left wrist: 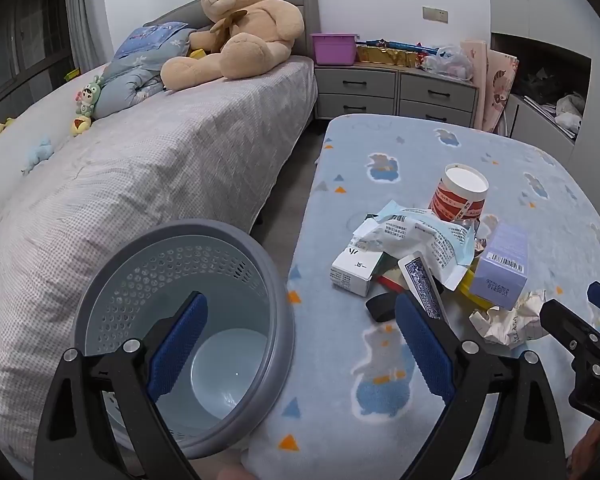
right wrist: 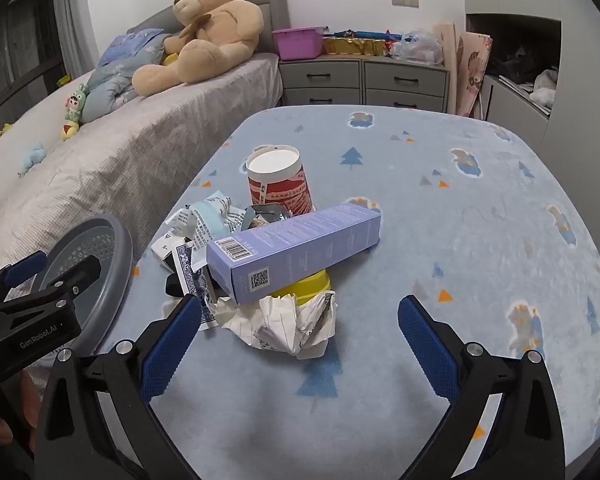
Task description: Collect trash
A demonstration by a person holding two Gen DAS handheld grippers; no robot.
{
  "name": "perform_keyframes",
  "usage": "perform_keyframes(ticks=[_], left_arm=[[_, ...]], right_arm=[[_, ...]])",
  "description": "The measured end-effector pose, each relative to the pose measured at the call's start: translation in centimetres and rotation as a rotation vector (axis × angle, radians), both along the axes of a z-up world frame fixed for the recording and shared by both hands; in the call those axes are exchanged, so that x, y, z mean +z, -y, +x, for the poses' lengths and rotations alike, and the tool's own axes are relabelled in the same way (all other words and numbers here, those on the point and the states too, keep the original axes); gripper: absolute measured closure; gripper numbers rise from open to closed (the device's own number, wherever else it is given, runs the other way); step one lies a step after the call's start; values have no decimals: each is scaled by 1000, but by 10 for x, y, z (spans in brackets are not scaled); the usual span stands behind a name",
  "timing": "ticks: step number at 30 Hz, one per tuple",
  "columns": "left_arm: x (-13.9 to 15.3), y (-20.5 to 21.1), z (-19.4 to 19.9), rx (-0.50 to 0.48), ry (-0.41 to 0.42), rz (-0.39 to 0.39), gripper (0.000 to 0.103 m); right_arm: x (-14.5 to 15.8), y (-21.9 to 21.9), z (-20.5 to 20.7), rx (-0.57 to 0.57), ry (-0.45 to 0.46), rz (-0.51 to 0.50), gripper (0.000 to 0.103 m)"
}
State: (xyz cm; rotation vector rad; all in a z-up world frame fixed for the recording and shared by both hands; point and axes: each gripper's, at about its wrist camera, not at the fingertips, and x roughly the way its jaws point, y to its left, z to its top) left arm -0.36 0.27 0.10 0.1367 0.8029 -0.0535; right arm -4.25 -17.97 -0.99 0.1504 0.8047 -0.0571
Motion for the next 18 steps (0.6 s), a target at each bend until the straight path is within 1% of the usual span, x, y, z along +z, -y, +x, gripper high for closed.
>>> perform_keyframes(ticks=[18], left_arm=[[3,-2,-2,0,3,2,12]], right_arm=[[1,1,-1,-1,6,2,6]])
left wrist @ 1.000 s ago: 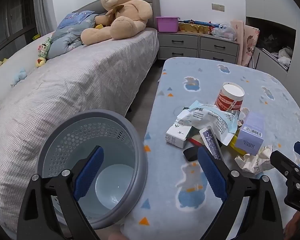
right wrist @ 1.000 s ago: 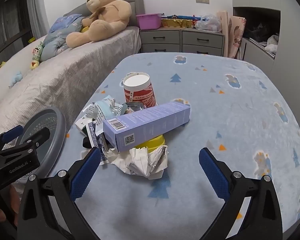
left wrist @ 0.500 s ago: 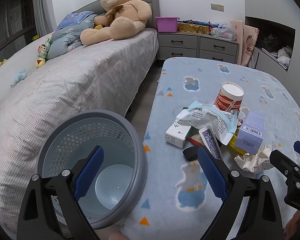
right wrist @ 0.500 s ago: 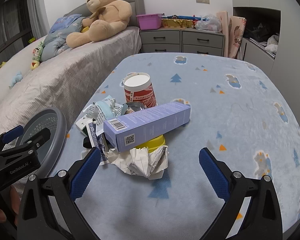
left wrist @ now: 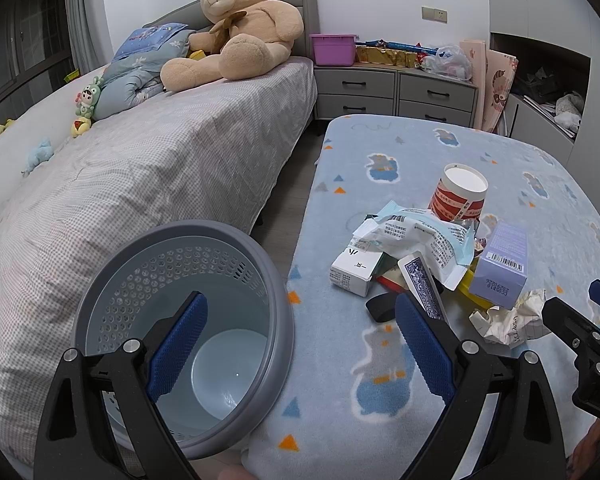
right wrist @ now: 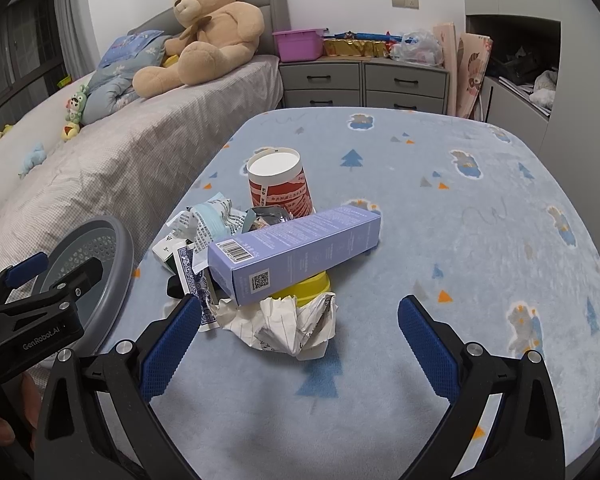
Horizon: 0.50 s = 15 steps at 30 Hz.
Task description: Collect trash
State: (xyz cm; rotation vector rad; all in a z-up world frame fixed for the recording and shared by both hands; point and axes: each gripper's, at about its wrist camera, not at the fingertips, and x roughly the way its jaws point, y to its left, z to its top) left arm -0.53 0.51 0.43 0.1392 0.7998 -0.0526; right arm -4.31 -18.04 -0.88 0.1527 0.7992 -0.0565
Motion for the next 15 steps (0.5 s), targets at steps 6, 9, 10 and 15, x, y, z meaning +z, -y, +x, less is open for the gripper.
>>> perform_keyframes(ticks=[6,9,10,15], left_arm=[[-1,1,1,0,0,0,12],[-1,1,1,0,0,0,12],[-1,1,0,0,0,1,12],[-1,1,1,-1,1,1,12]], right_arm=[[4,0,-1,-1,3,0,6],[3,0,-1,-1,4,1,6],[3,0,-1,0,4,0,6],[5,0,-1,-1,4,-1,6]])
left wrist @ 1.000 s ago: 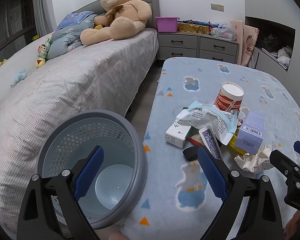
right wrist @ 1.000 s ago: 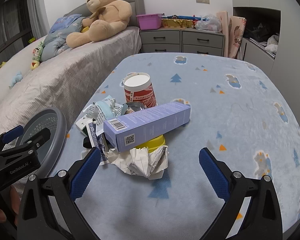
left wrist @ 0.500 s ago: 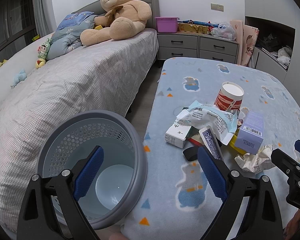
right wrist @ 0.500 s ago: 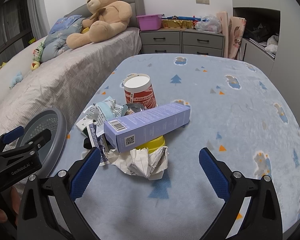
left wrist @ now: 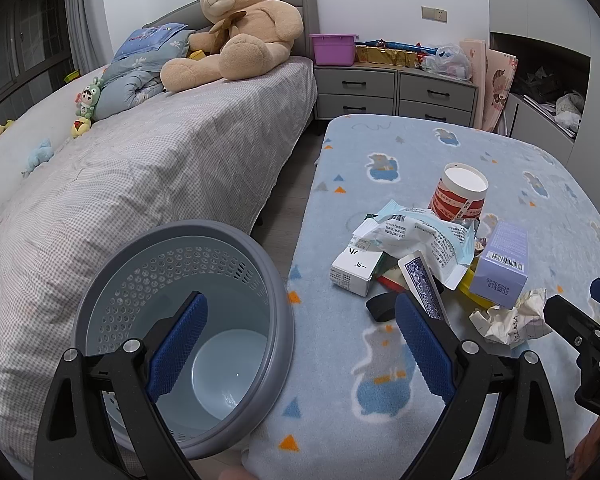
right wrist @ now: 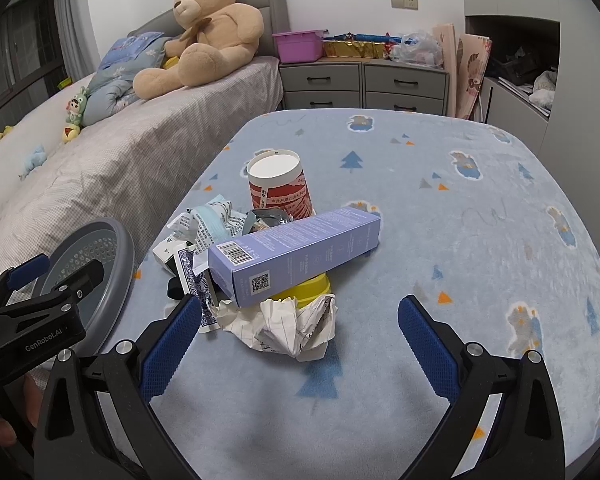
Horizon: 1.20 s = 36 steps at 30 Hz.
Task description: Collect trash
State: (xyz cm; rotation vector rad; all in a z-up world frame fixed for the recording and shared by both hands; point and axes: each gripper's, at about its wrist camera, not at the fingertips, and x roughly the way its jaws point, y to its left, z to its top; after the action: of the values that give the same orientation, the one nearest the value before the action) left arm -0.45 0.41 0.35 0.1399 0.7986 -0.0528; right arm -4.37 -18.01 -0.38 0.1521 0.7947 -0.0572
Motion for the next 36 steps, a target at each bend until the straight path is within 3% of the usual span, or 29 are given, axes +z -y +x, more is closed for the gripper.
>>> perform_keyframes(ticks=[36], left_arm=[[0,2,1,0,-1,5,12]], right_arm=[[1,0,0,-1,4,2,6]])
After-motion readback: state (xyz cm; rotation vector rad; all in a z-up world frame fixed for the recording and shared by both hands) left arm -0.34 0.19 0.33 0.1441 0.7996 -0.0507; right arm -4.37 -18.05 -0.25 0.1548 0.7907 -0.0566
